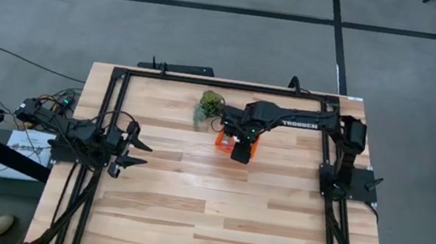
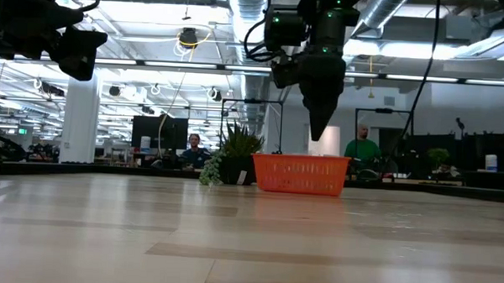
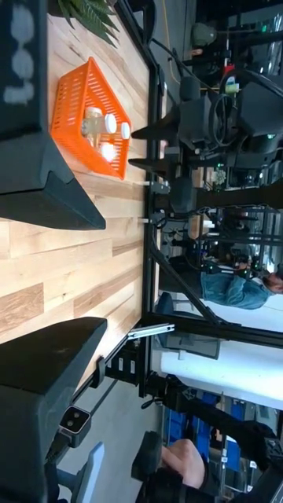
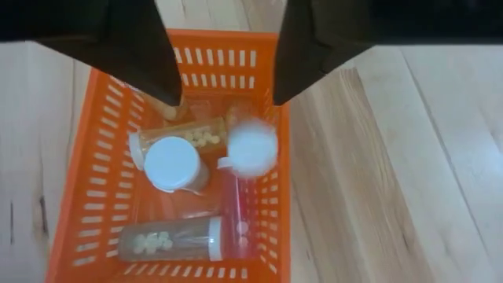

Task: Pick and place pill bottles into a basket
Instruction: Put the yellow pill bottle into the orange basket, then return to Home Position

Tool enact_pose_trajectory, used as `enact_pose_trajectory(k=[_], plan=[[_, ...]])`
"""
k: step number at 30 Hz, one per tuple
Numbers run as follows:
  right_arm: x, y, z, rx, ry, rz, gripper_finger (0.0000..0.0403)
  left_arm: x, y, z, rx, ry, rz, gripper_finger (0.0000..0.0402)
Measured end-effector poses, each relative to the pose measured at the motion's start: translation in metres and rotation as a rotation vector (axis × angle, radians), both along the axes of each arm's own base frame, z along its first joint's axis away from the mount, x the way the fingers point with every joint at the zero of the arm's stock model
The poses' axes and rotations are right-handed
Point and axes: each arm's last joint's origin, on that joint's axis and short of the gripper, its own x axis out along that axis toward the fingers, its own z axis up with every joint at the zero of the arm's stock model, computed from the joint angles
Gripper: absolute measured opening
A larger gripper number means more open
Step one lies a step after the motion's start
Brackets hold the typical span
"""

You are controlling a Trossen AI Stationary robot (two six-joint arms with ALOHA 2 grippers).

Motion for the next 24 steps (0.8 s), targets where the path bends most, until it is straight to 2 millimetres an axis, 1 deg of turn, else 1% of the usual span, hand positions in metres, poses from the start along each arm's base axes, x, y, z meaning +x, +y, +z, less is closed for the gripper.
enact_pose_trajectory(k=[5,9,10,12,15,17,19,21,24], plan=[[0.000,0.000,0.000,-0.003,0.000,-0.001,0.0242,0.000,0.000,0.000,0.000,0.000,0.000,0.0180],[0.001,0.006,0.003,-0.008,-0.024,0.015,0.0254,0.000,0.000,0.000,0.000,0.000,0.000,0.0180],[0.002,0.010,0.007,-0.012,-0.049,0.027,0.0255,0.000,0.000,0.000,0.000,0.000,0.000,0.0180],[0.005,0.024,0.021,-0.026,-0.164,0.064,0.0255,0.000,0.000,0.000,0.000,0.000,0.000,0.0180],[-0.004,0.049,0.051,-0.045,-0.379,0.149,0.0255,0.000,0.000,0.000,0.000,0.000,0.000,0.0180],[-0.020,0.063,0.066,-0.046,-0.500,0.190,0.0255,0.000,0.000,0.000,0.000,0.000,0.000,0.0180],[-0.039,0.073,0.074,-0.033,-0.619,0.192,0.0255,0.000,0.000,0.000,0.000,0.000,0.000,0.0180],[-0.060,0.079,0.076,-0.009,-0.743,0.178,0.0255,0.000,0.000,0.000,0.000,0.000,0.001,0.0180],[-0.092,0.086,0.071,0.049,-0.937,0.186,0.0255,0.000,0.000,0.000,0.000,0.000,0.000,0.0180]])
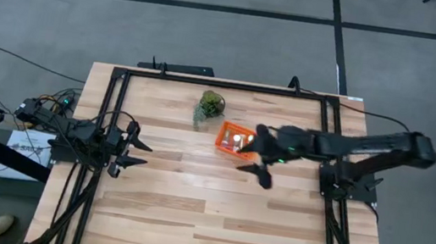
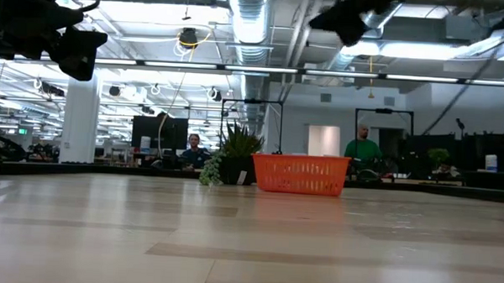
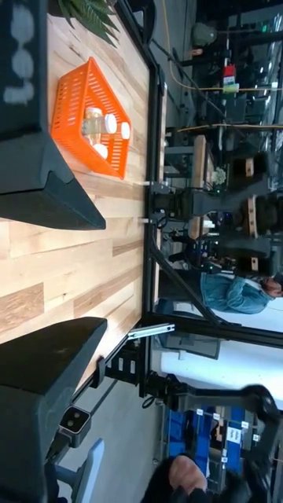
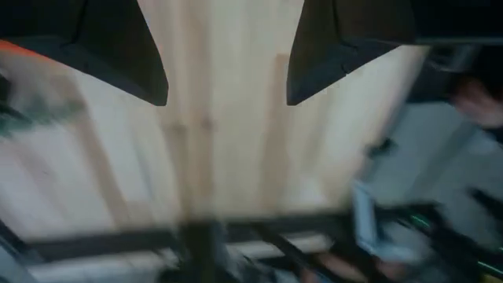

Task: Pick and place pill bottles into a basket
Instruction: Return to Home Position

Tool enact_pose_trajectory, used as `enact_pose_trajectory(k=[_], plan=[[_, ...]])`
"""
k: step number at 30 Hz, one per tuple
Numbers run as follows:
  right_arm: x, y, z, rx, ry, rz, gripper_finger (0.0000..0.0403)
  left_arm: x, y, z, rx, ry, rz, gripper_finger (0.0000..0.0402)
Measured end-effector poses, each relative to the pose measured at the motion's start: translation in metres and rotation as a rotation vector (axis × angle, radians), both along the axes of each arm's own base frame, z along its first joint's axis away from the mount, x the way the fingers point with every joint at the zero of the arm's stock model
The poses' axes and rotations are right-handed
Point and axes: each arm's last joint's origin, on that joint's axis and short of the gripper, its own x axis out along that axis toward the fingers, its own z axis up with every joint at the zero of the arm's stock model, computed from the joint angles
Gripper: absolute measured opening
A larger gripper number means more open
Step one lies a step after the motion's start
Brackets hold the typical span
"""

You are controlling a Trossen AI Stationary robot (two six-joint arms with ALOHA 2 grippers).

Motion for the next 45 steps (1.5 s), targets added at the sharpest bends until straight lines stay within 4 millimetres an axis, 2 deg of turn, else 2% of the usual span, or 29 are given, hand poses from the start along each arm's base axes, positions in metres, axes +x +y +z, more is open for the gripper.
enact_pose_trajectory(k=[5,11,24,28,35,38,45], plan=[[-0.048,0.003,-0.015,0.081,-0.217,0.087,0.0255,0.000,0.000,0.000,0.000,0.000,0.000,0.0180],[-0.092,0.002,-0.019,0.046,-0.401,0.134,0.0255,0.000,0.000,0.000,0.000,0.000,0.000,0.0180],[-0.162,0.006,-0.032,-0.056,-0.735,0.287,0.0255,0.000,0.000,0.000,0.000,0.000,0.000,0.0180],[-0.175,0.006,-0.042,-0.100,-0.867,0.315,0.0255,0.000,0.000,0.000,0.000,0.000,0.000,0.0180],[-0.183,0.006,-0.073,-0.126,-0.987,0.317,0.0255,0.000,0.000,0.000,0.000,0.000,0.000,0.0180],[-0.183,0.006,-0.089,-0.125,-1.016,0.311,0.0255,0.000,0.000,0.000,0.000,0.000,0.000,0.0180],[-0.183,0.006,-0.095,-0.126,-0.967,0.316,0.0255,0.000,0.000,0.000,0.000,0.000,0.000,0.0180]])
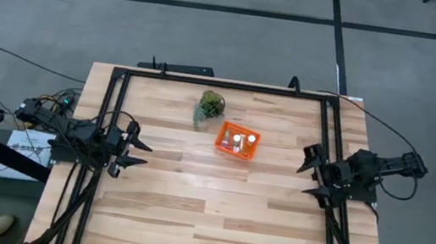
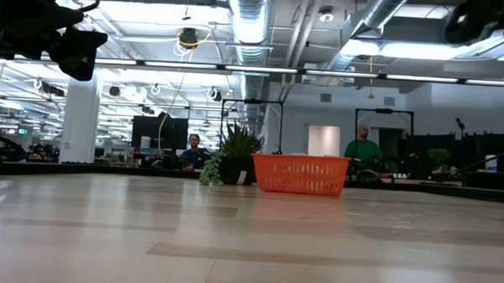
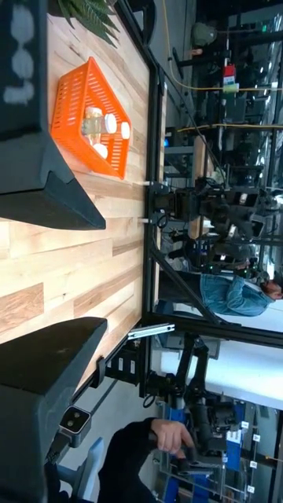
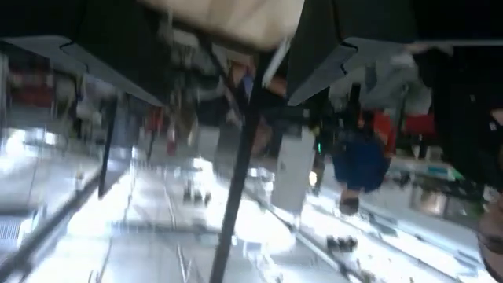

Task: Pick and place pill bottles into a basket
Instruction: Return to Home Position

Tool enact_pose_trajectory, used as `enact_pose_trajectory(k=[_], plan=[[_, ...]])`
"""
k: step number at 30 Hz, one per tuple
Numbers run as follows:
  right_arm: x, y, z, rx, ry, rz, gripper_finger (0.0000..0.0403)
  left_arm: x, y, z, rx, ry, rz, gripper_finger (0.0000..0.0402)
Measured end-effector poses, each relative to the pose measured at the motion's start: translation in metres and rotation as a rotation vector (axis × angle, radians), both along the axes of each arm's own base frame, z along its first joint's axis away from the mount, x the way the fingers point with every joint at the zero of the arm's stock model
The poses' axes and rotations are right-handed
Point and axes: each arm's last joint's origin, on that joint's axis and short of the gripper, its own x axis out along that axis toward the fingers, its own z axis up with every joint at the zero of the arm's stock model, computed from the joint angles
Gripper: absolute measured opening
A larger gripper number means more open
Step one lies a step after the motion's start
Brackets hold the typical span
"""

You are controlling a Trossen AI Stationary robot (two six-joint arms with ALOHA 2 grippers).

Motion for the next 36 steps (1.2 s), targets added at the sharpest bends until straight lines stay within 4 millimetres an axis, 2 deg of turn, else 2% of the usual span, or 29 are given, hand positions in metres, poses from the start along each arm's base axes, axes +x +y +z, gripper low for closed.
enact_pose_trajectory(k=[9,14,19,28,36], plan=[[0.008,-0.005,-0.022,0.044,0.280,-0.063,0.0255,0.000,0.000,0.000,0.000,0.000,0.000,0.0180],[0.010,-0.010,-0.033,0.056,0.394,-0.191,0.0255,0.000,0.000,0.000,0.000,0.000,0.000,0.0180],[0.011,-0.013,-0.035,0.066,0.408,-0.283,0.0255,0.000,0.000,0.000,0.000,0.000,0.000,0.0180],[0.011,-0.014,-0.035,0.056,0.406,-0.288,0.0255,0.000,0.000,0.000,0.000,0.000,0.000,0.0180],[0.011,-0.014,-0.035,0.134,0.432,-0.272,0.0255,0.000,0.000,0.000,0.000,0.000,0.000,0.0180]])
